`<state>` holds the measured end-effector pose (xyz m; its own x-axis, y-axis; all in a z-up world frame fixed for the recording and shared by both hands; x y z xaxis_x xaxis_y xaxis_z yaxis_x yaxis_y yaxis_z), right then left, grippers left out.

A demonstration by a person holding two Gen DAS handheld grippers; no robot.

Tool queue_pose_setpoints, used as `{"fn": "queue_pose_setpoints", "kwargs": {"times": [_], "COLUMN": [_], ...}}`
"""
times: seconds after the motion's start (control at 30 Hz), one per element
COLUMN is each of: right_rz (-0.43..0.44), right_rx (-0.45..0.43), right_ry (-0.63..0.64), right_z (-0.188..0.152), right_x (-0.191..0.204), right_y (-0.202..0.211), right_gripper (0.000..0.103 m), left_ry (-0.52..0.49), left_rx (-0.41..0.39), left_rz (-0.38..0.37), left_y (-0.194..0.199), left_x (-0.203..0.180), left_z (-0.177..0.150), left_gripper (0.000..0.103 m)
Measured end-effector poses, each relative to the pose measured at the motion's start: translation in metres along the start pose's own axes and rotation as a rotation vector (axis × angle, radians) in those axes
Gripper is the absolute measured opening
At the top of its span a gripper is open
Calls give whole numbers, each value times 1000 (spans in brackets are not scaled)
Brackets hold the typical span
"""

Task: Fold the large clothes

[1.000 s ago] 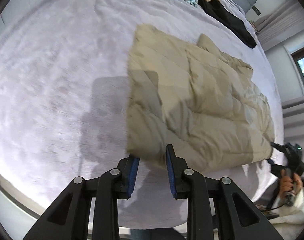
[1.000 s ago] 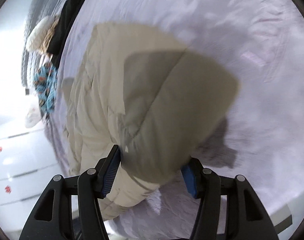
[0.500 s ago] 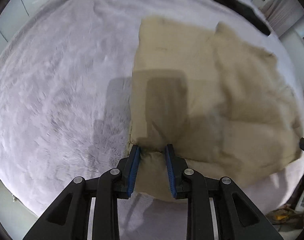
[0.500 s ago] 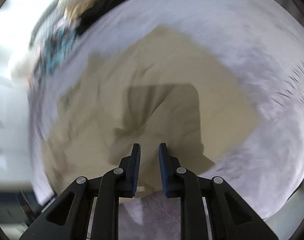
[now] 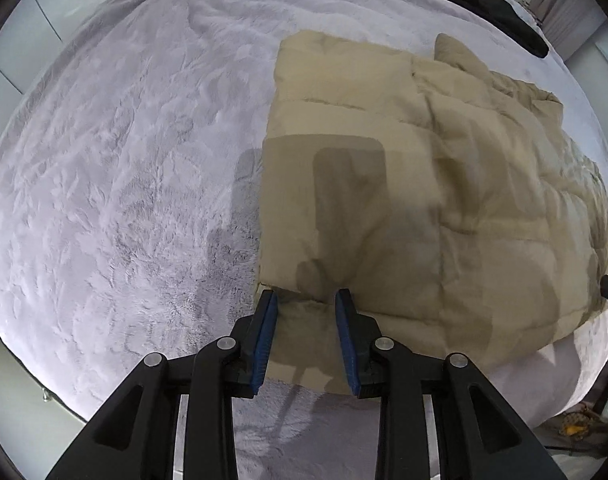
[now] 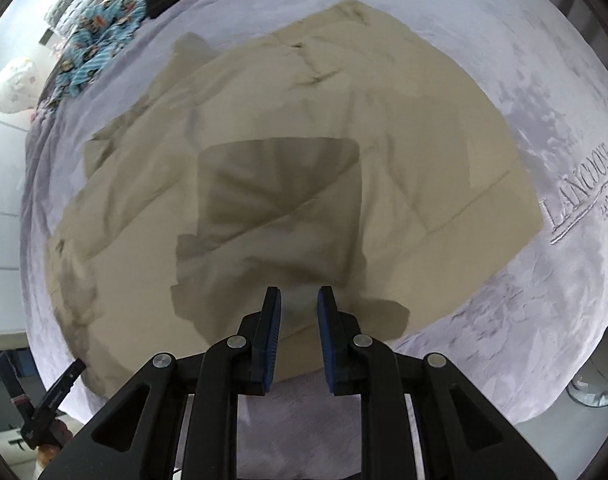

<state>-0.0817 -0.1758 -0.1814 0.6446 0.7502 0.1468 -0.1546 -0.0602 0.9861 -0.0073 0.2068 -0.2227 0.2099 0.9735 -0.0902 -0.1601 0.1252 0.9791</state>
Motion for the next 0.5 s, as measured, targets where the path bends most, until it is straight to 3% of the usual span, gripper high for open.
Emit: {"fn": "queue_pose_setpoints", "kwargs": {"times": [0.13, 0.17, 0.2, 0.23, 0.3, 0.5], "right_rz": [20, 22, 24, 26, 28, 17], "right_rx": [32, 43, 47, 55, 73, 123], "right_ry": [36, 43, 48, 55, 74, 121], "right_z": [-9, -11, -13, -15, -17, -28], "right_x": [23, 28, 30, 33, 39, 48], "right_y": [-1, -3, -2, -3, -6, -14], "right_gripper": [21, 21, 21, 21, 21, 21], "left_ry": [-29, -35, -40, -36, -36, -24], "left_rx": [-44, -48, -51, -65, -106, -80], "left_rz": [8, 9, 5, 7, 6, 12], "left_y": [12, 13, 15, 18, 26, 24], "left_x": [-9, -12, -14, -13, -13, -14], "left_z": [5, 6, 3, 4, 10, 11], "left_gripper": [34, 43, 81, 103, 102, 102]}}
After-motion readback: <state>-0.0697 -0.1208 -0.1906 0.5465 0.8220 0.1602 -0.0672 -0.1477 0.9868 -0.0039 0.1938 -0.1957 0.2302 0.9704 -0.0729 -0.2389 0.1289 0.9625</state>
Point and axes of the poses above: each gripper's, at about its wrist camera, not at the fingertips, and y roughly against the way its jaws point, x to its left, z to its top, the point moved 7 cm from there along -y, roughly the way its jaws point, and after that the axes turned 1 degree about -z, right-handed, at the moved point
